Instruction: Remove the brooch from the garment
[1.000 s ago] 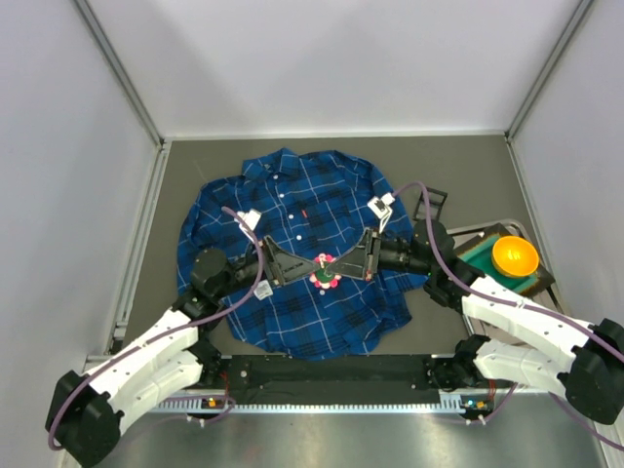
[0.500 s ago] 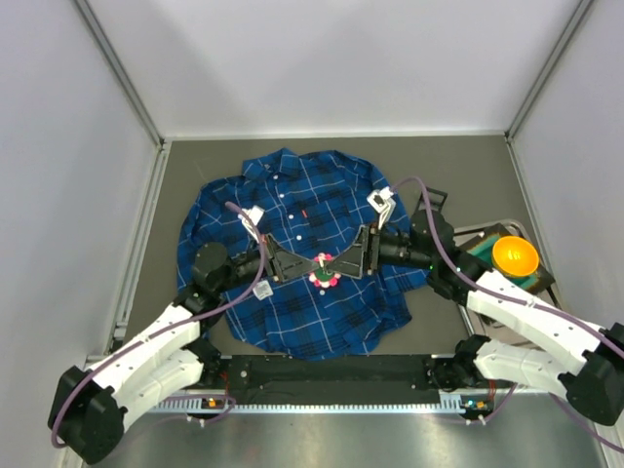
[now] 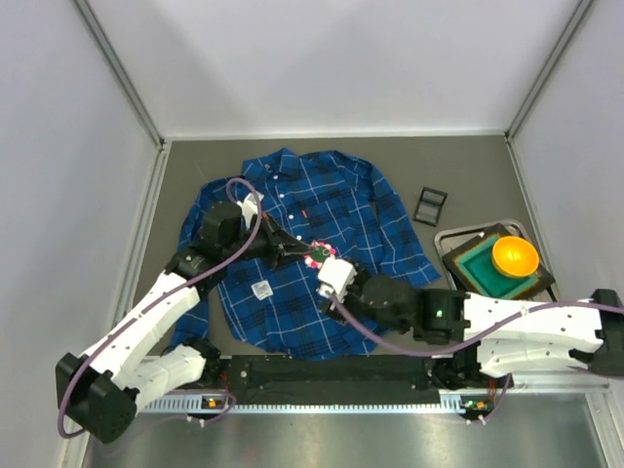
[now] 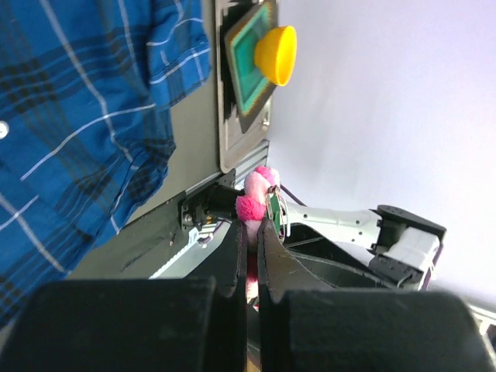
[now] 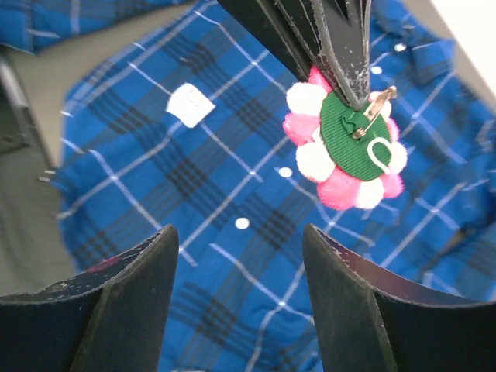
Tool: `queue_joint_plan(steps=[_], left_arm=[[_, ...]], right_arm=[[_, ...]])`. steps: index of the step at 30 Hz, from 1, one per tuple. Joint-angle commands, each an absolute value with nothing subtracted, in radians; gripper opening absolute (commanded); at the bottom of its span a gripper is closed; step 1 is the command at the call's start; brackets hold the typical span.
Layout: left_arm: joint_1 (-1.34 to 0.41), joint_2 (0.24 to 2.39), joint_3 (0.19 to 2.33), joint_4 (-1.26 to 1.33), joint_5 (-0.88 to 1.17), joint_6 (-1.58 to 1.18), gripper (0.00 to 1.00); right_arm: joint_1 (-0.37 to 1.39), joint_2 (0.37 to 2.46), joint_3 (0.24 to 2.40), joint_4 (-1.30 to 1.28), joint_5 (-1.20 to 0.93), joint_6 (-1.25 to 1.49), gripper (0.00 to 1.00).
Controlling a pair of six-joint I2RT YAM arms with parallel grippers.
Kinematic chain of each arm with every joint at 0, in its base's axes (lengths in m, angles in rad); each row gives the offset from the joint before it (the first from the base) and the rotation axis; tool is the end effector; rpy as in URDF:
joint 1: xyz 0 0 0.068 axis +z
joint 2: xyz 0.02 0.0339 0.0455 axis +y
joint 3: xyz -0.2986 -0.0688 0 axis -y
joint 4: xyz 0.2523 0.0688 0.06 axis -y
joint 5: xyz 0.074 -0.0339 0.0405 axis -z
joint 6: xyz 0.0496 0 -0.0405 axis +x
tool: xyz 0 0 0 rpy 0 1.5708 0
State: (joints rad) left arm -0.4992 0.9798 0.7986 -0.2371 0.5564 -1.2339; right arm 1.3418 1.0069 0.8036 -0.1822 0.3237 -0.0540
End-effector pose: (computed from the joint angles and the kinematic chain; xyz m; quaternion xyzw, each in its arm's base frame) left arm 0.1795 -0.1277 0.3278 -0.1499 0.8062 -0.5484 0.1637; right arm 0.0680 0.2221 0.3282 -0.4571 0.6851 0.2240 0.5211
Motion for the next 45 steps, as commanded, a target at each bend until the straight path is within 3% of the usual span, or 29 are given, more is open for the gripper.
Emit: queue_joint_plan(steps=[1, 8, 19, 25, 30, 32, 34, 37, 43, 44, 45], left_arm=[[-0.486, 0.97, 0.891, -0.437, 0.505, -1.241, 0.0], [-0.48, 0.945, 0.894, -0.547, 0.486, -1.285, 0.0], [-0.459, 0.914, 0.868, -0.532, 0.511, -1.368, 0.0], [-0.457, 0.911, 0.865, -0.52, 0.522, -1.396, 0.0], [-0.457, 0.9, 0.847, -0.496, 0.534, -1.419, 0.0], [-0.457, 0.899, 0.839, -0.476, 0.54, -1.423, 0.0], [-0.45, 0.893, 0.81, -0.422, 0.554, -1.43, 0.15], [-0.42, 0.885, 0.805, -0.426, 0.54, -1.382, 0.51], [-0.368, 0.824, 0.836, -0.41, 0.434, -1.189, 0.82], [-0.364, 0.818, 0.841, -0.4, 0.428, -1.143, 0.95], [-0.364, 0.809, 0.851, -0.39, 0.425, -1.12, 0.98]], right_arm=[[1.433, 1.078, 0.833, -0.008, 0.664, -0.421, 0.62], [1.439, 1.121, 0.864, 0.095, 0.621, -0.555, 0.55], [1.439, 1.198, 0.893, 0.104, 0.548, -0.549, 0.4], [1.439, 1.247, 0.899, 0.172, 0.578, -0.557, 0.23], [1.44, 1.269, 0.891, 0.232, 0.646, -0.565, 0.01], [1.439, 1.261, 0.871, 0.262, 0.646, -0.558, 0.0], [1.436, 1.241, 0.861, 0.258, 0.641, -0.516, 0.0], [1.405, 1.192, 0.839, 0.207, 0.614, -0.415, 0.0], [1.166, 1.023, 0.73, 0.036, 0.408, -0.029, 0.0], [1.111, 0.952, 0.706, 0.025, 0.361, 0.029, 0.0], [1.053, 0.922, 0.665, 0.008, 0.248, 0.082, 0.0]])
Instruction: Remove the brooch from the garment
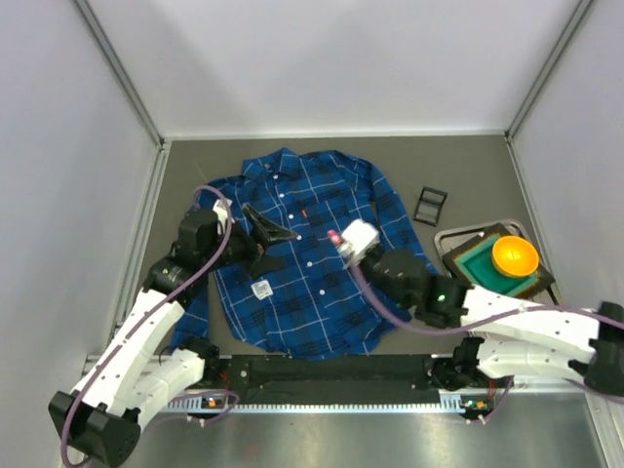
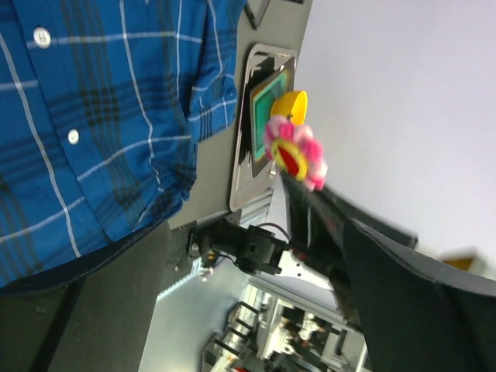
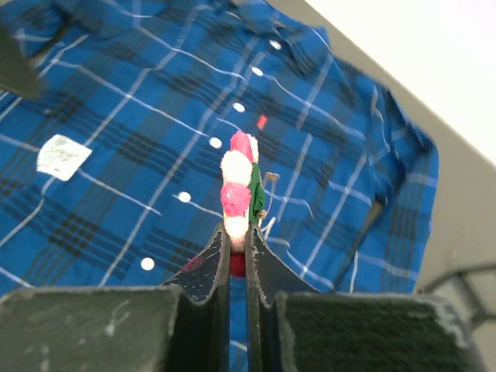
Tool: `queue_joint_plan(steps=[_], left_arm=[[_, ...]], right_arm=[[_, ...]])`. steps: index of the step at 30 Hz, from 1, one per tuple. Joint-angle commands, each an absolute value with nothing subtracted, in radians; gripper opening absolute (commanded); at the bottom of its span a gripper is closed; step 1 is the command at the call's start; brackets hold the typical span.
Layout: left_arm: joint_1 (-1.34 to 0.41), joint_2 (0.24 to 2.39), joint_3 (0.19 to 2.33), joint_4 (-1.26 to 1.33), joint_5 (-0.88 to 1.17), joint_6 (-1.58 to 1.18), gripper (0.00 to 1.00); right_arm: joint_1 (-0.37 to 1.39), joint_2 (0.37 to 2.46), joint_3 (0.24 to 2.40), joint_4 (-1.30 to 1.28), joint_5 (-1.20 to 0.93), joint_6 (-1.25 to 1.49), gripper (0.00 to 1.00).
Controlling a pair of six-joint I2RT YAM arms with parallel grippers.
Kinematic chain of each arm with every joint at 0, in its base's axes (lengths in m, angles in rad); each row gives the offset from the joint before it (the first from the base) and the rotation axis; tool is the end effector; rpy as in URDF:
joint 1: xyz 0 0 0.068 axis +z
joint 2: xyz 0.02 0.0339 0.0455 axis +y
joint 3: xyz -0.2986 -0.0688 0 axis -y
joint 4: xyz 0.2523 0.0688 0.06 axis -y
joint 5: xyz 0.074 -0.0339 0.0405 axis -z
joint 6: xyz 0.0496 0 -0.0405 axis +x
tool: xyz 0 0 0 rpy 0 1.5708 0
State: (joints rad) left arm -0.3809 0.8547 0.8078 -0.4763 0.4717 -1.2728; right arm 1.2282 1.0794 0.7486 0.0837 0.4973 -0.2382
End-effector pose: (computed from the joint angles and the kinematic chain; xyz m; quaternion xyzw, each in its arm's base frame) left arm 0.1598 -0.0883 0.3278 -0.2577 0.8100 -0.4949 0.1805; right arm 0.1067 0.2287 0.3228 -0.3993 0.6693 0.1121 0.6164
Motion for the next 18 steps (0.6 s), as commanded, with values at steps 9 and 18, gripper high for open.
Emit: queue_joint_plan(steps=[9, 18], left_arm=[[-0.364, 0.845, 0.868, -0.256, 0.554, -0.942, 0.98], [-0.362, 0.896, 0.824, -0.144, 0.635, -0.957, 0.98]], right_arm=[[0.136, 0.856, 0.54, -0.133, -0.498, 0.443, 0.0], [-0.234, 1.235, 0.641, 0.033, -0.78, 0.535, 0.0]])
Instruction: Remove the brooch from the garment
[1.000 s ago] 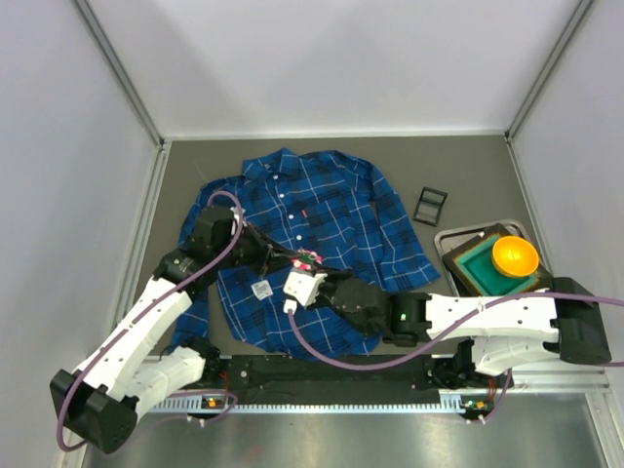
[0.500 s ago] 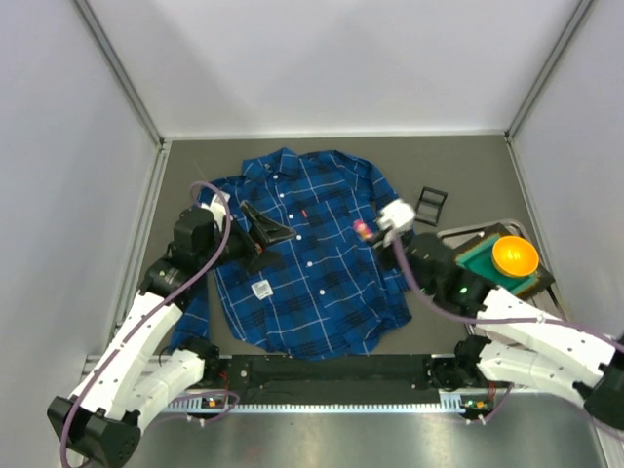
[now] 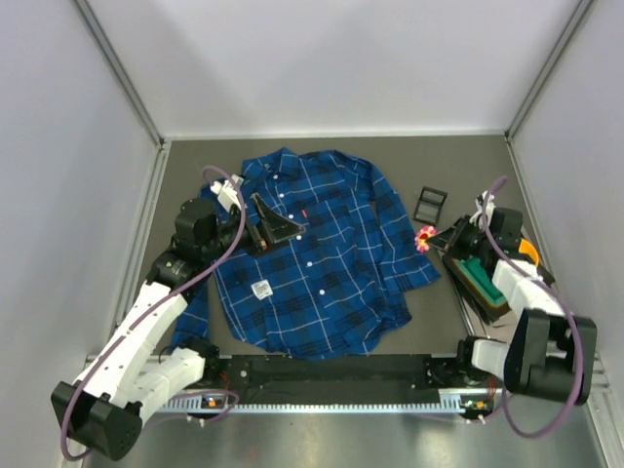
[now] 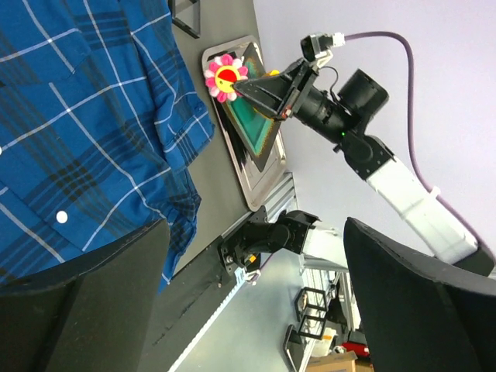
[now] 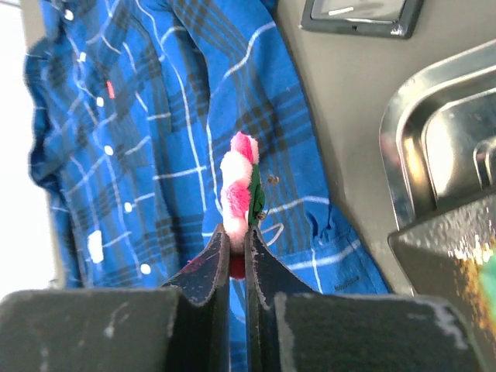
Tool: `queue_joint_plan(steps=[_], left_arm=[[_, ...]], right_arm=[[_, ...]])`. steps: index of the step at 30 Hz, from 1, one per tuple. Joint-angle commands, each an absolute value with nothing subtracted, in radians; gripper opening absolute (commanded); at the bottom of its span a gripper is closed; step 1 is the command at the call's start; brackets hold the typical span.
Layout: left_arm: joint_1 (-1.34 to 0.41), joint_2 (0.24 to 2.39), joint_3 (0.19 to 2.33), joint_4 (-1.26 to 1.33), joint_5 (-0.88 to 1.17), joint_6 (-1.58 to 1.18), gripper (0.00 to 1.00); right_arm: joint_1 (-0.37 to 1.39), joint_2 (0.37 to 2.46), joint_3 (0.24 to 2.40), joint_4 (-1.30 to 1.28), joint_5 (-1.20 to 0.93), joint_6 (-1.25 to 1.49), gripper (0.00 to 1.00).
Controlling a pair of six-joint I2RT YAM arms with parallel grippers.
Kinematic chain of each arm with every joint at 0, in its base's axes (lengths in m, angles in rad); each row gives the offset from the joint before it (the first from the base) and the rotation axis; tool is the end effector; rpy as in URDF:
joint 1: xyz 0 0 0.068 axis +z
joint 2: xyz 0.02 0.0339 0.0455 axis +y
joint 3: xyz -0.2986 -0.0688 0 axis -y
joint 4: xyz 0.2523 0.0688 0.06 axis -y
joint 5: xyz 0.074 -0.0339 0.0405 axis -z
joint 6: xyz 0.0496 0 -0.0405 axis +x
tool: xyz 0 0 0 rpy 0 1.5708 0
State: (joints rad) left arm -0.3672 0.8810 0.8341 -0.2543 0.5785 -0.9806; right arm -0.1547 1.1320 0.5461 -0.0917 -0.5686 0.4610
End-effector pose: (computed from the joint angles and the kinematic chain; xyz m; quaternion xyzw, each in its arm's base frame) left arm 0.1724 -0.0954 0.3577 -0.0717 0.7868 -0.5342 0.3008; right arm 0.2282 -0.0086 0.2217 0.1469 0.8617 0.3133 0.3711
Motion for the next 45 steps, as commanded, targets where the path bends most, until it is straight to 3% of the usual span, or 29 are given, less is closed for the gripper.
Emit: queue_joint_plan(steps=[1, 24, 45], left_arm=[[-0.364, 0.9, 0.824, -0.144, 0.635, -0.954, 0.98], [-0.362, 0.931, 0.818, -0.135, 0.654, -0.937, 0.98], [-0.364, 0.934, 0.811, -0.118, 0.669, -0.945, 0.98]], right_arm=[[-0.247, 1.258, 0.64, 0.114, -0.802, 0.584, 0.0], [-0.293, 1.638, 0.758, 0.423, -0.784, 0.724, 0.0], [-0.287, 1.733, 0.822, 0.377, -0.749, 0.707, 0.01]])
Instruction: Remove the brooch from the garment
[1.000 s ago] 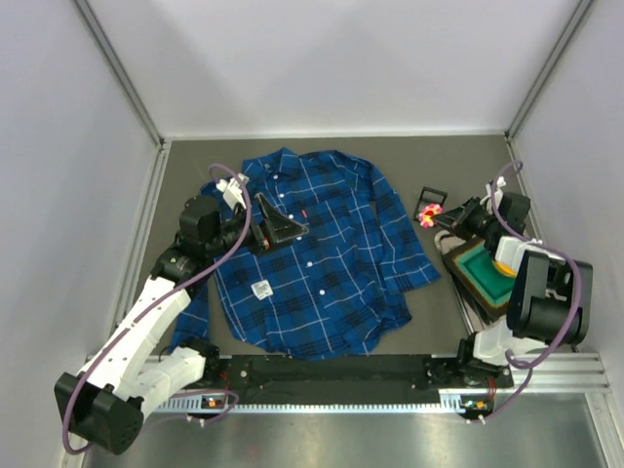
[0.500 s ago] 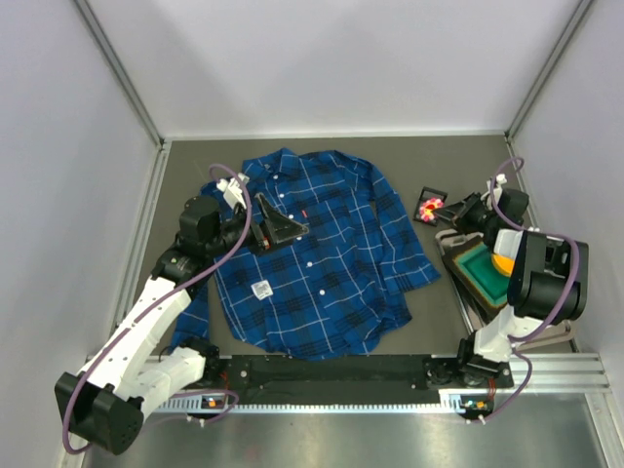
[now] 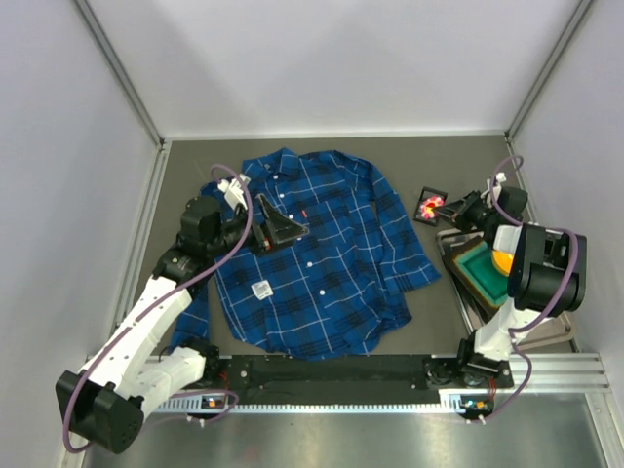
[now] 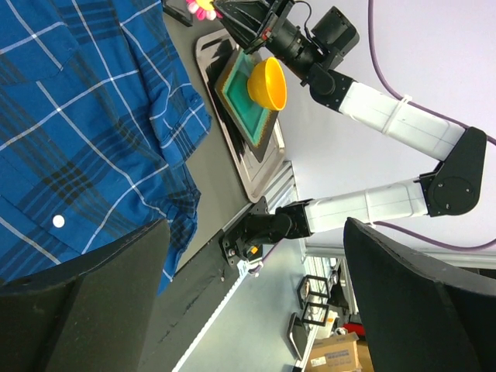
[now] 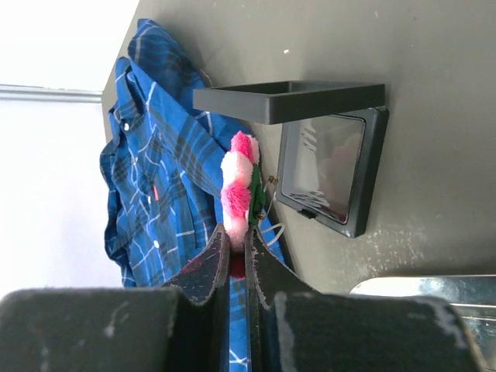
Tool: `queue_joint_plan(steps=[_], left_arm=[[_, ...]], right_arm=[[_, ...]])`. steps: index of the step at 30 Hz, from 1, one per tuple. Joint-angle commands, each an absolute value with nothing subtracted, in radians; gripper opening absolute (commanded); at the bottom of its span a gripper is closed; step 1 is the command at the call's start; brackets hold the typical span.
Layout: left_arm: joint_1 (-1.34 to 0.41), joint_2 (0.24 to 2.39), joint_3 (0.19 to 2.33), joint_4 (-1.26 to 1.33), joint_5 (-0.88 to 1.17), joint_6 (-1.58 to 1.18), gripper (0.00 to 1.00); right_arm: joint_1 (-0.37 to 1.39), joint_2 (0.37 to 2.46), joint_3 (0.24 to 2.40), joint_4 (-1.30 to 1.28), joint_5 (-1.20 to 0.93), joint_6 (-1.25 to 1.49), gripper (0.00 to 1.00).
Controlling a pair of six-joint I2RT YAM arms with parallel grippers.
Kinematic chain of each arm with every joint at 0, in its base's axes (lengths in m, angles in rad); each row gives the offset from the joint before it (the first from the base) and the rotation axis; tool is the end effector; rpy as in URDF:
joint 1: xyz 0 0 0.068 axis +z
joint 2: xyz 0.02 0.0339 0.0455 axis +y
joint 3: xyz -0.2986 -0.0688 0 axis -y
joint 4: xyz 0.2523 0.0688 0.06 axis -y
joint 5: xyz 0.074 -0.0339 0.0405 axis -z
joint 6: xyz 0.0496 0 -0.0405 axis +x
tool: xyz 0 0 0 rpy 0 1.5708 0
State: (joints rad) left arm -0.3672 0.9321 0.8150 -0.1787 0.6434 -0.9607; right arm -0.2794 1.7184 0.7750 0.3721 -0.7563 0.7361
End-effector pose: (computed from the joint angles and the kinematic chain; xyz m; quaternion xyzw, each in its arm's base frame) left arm 0.1837 -0.1026 0.3502 -0.0430 0.7841 -0.5481 0.2881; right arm 0.3489 -0.0647 0.1803 0.2420 0.7988 0.4165 0.3604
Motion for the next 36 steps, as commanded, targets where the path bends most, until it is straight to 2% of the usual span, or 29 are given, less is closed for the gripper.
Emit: queue_joint_plan(steps=[1, 22, 36], left_arm=[[-0.362, 0.934, 0.811, -0.12, 0.669, -0.945, 0.98], [-0.362, 0.923, 0.808, -0.124, 0.666, -0.946, 0.98], [-0.364, 0.922, 0.808, -0.12, 0.67, -0.953, 0.98]], right_arm=[[-0.285, 1.733, 0.824, 0.373, -0.746, 0.704, 0.01], [-0.239, 1.805, 0.89, 0.359, -0.721, 0.698, 0.07], [-0.232, 1.842, 0.903, 0.341, -0.703, 0.678, 0.15]])
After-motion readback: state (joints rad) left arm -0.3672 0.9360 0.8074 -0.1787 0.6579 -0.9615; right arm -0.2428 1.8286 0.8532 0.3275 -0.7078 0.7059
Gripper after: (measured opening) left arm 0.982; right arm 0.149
